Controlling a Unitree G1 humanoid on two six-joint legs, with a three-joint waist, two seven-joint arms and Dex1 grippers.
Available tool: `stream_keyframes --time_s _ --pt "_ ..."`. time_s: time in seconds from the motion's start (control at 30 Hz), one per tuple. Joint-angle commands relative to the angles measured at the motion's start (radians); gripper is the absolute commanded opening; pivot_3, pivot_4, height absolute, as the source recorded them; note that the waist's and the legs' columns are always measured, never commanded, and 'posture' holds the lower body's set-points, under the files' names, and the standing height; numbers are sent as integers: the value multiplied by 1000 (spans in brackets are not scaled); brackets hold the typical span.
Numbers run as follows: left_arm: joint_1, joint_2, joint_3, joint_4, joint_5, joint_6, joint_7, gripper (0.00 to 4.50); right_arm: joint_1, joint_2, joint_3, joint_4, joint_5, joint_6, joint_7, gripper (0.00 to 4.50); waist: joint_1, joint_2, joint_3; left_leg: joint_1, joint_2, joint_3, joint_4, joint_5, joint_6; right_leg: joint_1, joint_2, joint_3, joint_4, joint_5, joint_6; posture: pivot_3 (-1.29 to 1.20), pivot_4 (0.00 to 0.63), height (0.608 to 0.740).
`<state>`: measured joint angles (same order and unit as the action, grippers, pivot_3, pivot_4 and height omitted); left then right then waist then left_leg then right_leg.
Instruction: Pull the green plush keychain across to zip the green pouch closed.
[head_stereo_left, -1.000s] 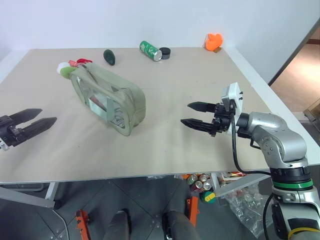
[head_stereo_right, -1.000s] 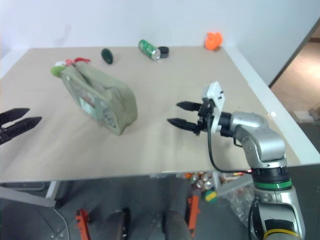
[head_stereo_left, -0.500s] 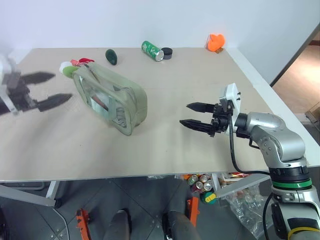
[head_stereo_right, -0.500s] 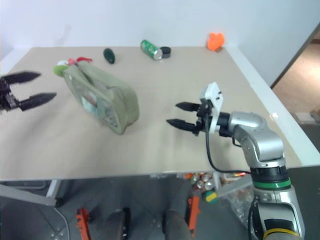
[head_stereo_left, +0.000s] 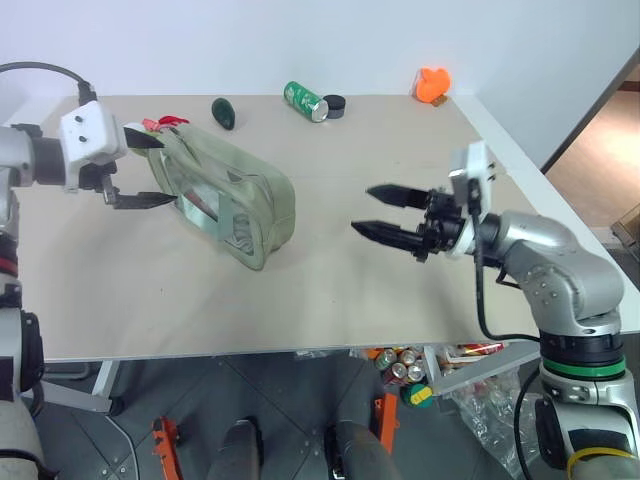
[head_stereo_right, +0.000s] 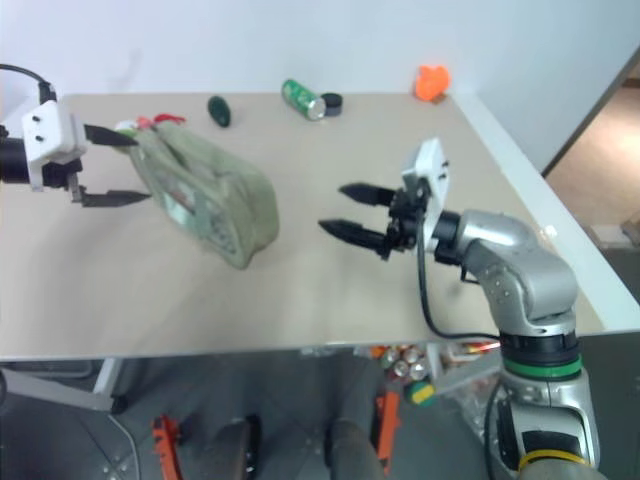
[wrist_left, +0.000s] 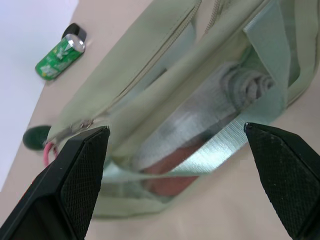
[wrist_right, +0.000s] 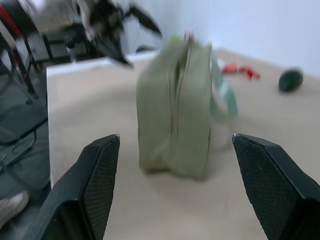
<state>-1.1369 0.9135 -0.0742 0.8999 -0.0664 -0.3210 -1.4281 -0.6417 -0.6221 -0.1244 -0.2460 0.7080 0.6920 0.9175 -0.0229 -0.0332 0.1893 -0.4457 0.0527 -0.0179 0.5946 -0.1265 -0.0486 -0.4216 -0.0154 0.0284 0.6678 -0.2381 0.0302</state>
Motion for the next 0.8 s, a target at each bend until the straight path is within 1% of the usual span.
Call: stream_keyframes --time_s 0.03,0.2,0.5,0.8 --pt "-66 -20 -10 58 29 -60 -25 4467 -8 -4 -49 -72 77 27 -18 3715 0 0 0 0 0 0 0 0 0 0 0 0 0 0 0 0 150 740" --pt "-99 -54 -34 122 71 -106 -35 4467 11 -7 -45 -104 108 40 -42 3715 -1 0 0 0 0 0 1 0 0 0 0 0 1 0 0 0 150 740" --pt "-156 -96 -58 187 123 -184 -37 4467 24 -10 -8 -114 91 25 -54 3715 -1 0 0 0 0 0 6 0 0 0 0 0 5 1 1 0 150 740" --pt "-220 -101 -74 227 154 -210 -47 4467 29 -9 0 -114 81 15 -61 3715 -1 0 0 0 0 -1 6 0 0 -1 0 1 7 0 0 0 150 740"
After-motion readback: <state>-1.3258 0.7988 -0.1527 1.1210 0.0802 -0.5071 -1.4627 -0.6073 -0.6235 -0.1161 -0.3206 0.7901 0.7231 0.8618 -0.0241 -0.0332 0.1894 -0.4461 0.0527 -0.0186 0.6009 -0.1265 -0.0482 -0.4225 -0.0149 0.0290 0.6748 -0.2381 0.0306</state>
